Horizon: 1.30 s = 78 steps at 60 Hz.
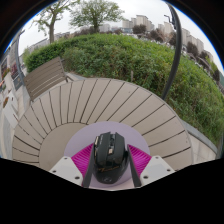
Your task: Arrange mouse
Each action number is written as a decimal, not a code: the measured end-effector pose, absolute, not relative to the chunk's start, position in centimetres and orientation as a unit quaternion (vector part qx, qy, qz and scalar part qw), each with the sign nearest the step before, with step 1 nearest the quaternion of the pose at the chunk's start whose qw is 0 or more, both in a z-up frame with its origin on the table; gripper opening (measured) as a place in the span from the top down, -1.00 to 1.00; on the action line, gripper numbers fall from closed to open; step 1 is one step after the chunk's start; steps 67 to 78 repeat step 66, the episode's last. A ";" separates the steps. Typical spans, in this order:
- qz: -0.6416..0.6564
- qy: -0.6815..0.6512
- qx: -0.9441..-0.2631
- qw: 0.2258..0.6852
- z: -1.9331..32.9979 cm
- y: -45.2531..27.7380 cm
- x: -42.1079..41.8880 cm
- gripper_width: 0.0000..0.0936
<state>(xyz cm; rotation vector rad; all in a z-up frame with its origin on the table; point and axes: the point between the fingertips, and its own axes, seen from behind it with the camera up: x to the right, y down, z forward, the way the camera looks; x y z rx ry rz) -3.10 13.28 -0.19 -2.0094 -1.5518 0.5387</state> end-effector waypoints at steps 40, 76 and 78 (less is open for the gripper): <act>0.221 -0.591 -0.734 0.252 18.9 1.9 15.2 -0.83; 0.225 -0.595 -0.726 0.261 20.2 -0.3 18.8 -0.83; 0.225 -0.595 -0.726 0.261 20.2 -0.3 18.8 -0.83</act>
